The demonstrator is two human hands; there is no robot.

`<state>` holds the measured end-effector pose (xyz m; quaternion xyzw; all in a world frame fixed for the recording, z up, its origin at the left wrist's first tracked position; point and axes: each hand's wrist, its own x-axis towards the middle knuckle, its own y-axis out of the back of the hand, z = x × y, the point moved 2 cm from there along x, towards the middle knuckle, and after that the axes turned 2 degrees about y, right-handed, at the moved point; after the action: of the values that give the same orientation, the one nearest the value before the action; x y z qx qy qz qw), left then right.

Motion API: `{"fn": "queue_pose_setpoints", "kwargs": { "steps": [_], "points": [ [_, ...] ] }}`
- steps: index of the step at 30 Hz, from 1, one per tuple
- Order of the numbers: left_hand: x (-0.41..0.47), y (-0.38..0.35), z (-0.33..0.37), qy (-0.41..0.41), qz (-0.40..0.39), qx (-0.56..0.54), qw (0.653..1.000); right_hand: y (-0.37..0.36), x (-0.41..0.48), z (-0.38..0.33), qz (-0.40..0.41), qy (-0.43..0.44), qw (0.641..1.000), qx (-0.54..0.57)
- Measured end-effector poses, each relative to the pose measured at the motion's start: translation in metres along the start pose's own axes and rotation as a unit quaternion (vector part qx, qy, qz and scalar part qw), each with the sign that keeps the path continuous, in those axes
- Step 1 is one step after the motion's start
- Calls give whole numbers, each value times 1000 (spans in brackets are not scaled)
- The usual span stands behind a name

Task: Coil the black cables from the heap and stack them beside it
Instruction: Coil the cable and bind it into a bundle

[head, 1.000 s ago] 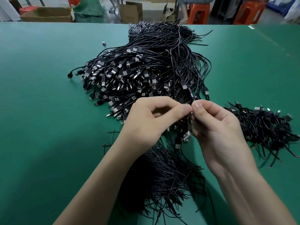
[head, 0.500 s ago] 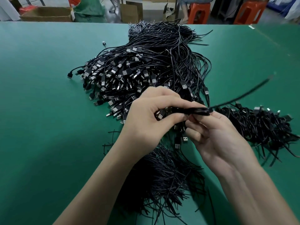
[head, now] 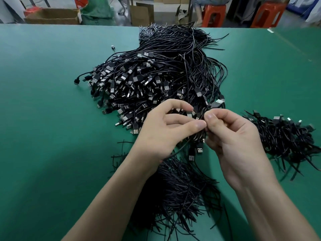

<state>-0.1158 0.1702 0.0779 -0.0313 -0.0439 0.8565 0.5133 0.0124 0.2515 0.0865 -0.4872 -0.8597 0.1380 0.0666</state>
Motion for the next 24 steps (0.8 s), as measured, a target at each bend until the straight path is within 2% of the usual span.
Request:
{"fn": "queue_pose_setpoints", "kwargs": {
  "steps": [4,7,9,11,13,15,17,20,22,24],
  "points": [
    [2,-6,-10,43,-17,-69,997,-1,-2,0,33,51,997,-44],
    [0,-13,-9,8,-25,-98,995,-2,-3,-1,39,55,997,-43],
    [-1,-14,-6,-42,-14,-64,997,-2,-1,-1,28,-5,999,15],
    [-3,-12,-1,-107,-2,16,994,-2,0,-1,7,-83,994,75],
    [-3,-9,4,-202,6,142,969,0,2,2,1,-141,982,122],
    [-3,-5,7,-253,3,214,944,1,3,4,14,-172,972,159],
    [-2,-1,7,-237,7,213,948,1,1,5,6,-147,981,127],
    [0,2,4,-129,38,61,989,2,0,0,-19,-43,999,-19],
    [1,1,1,-94,77,15,992,3,0,-2,-32,15,994,-99],
    [0,-3,-2,-85,75,18,993,1,0,-3,-50,52,985,-158]
  ]
}}
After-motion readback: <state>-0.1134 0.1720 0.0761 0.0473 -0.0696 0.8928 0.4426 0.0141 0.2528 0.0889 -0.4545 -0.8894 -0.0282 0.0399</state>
